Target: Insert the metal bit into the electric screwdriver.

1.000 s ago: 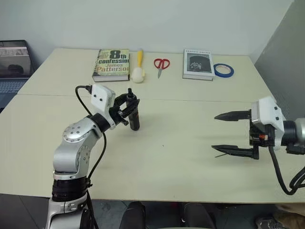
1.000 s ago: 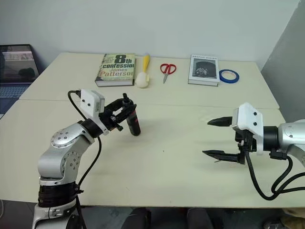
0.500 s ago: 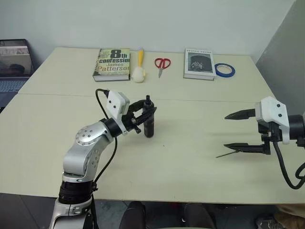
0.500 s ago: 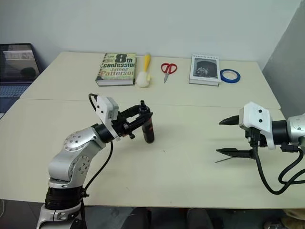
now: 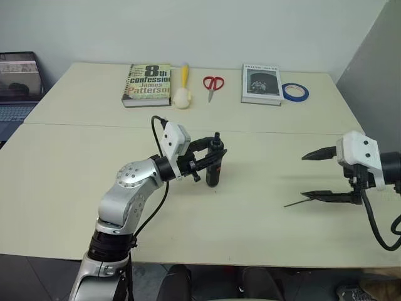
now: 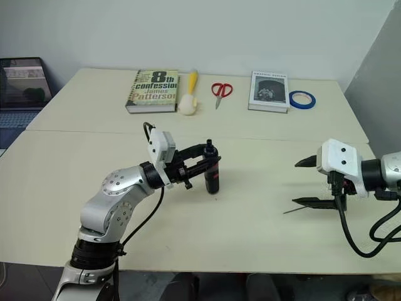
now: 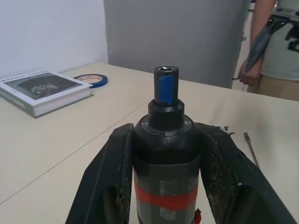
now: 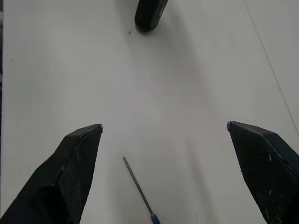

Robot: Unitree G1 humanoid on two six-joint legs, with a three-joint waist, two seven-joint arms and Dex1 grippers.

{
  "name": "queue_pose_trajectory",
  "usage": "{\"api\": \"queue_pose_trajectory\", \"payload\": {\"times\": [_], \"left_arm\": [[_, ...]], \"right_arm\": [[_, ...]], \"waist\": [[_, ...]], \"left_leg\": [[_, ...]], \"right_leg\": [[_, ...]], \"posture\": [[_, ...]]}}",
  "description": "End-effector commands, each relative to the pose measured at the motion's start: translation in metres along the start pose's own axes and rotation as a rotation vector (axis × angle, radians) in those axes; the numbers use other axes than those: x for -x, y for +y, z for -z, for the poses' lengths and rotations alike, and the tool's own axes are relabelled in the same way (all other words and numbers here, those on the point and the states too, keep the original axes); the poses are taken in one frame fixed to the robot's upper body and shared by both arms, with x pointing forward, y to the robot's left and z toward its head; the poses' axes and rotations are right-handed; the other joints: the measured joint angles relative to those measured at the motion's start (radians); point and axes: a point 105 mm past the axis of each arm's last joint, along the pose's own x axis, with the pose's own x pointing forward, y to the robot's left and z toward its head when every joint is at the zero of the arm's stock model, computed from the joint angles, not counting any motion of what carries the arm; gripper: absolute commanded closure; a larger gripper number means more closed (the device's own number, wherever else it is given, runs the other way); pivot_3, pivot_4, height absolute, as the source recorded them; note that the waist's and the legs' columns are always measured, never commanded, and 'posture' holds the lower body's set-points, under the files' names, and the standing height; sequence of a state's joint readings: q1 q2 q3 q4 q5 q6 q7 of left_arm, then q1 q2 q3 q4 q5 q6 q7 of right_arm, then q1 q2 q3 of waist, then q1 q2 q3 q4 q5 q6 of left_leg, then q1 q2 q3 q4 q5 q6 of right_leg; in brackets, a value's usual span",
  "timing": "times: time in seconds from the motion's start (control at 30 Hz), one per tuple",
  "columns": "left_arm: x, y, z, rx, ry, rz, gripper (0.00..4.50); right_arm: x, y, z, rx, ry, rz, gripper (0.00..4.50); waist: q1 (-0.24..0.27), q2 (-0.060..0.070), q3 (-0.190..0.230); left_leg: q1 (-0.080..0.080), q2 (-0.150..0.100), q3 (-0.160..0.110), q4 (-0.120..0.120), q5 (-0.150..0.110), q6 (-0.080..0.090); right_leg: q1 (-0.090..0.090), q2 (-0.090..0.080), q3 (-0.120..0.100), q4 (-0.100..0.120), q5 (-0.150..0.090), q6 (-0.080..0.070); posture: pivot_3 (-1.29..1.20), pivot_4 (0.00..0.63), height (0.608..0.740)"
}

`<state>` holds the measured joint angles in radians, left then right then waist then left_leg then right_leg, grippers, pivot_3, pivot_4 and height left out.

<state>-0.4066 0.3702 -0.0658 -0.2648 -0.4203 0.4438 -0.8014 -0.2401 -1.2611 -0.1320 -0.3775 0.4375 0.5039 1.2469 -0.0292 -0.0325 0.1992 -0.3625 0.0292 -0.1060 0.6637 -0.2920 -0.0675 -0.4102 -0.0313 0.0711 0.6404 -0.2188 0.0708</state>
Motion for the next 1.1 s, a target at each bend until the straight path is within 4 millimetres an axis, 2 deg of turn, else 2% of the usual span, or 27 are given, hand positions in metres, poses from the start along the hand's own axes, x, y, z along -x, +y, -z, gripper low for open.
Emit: {"api": "queue_pose_trajectory", "payload": {"times": [0.03,0.2,0.4,0.57,0.77,1.1], "left_arm": [[-0.004,-0.011,-0.016,-0.054,-0.047,0.063,2.85],[-0.004,-0.014,-0.014,-0.054,-0.040,0.080,2.85],[-0.006,-0.012,-0.017,-0.059,-0.036,0.088,2.85],[-0.006,-0.013,-0.020,-0.072,-0.032,0.089,2.85],[-0.006,-0.015,-0.023,-0.077,-0.030,0.086,2.85],[-0.013,-0.014,-0.014,-0.070,-0.017,0.093,2.85]], "right_arm": [[-0.002,-0.001,0.029,0.031,0.194,-0.036,0.00],[-0.011,0.002,0.048,0.098,0.289,-0.123,0.00],[-0.032,-0.004,0.055,0.119,0.298,-0.213,0.00],[-0.039,-0.011,0.062,0.134,0.310,-0.246,0.00],[-0.040,-0.012,0.060,0.156,0.287,-0.265,0.00],[-0.042,-0.018,0.056,0.167,0.276,-0.273,0.00]], "waist": [[0.000,0.000,0.000],[-0.001,0.001,0.000],[-0.003,0.001,0.001],[-0.003,0.002,0.001],[-0.003,0.002,0.001],[-0.003,0.002,0.001]], "left_leg": [[0.000,0.000,0.000,0.000,0.000,0.000],[0.000,0.000,0.001,0.000,0.000,0.000],[0.001,0.000,0.000,0.000,0.000,0.000],[0.000,0.000,0.000,0.000,0.000,0.000],[0.000,0.000,0.000,0.000,0.000,0.000],[0.001,0.000,0.000,0.000,0.000,0.000]], "right_leg": [[0.000,0.000,0.000,0.000,0.000,0.000],[0.000,0.000,0.000,0.000,0.000,0.000],[0.000,0.000,0.000,0.000,0.000,0.000],[0.000,0.000,0.000,0.000,0.000,0.000],[0.000,0.000,0.000,0.000,0.000,0.000],[0.000,0.000,0.000,0.001,0.000,0.000]], "posture": [[0.00,0.150,0.740],[0.00,0.150,0.740],[0.00,0.150,0.740],[0.00,0.150,0.740],[0.00,0.150,0.740],[0.00,0.150,0.740]]}}
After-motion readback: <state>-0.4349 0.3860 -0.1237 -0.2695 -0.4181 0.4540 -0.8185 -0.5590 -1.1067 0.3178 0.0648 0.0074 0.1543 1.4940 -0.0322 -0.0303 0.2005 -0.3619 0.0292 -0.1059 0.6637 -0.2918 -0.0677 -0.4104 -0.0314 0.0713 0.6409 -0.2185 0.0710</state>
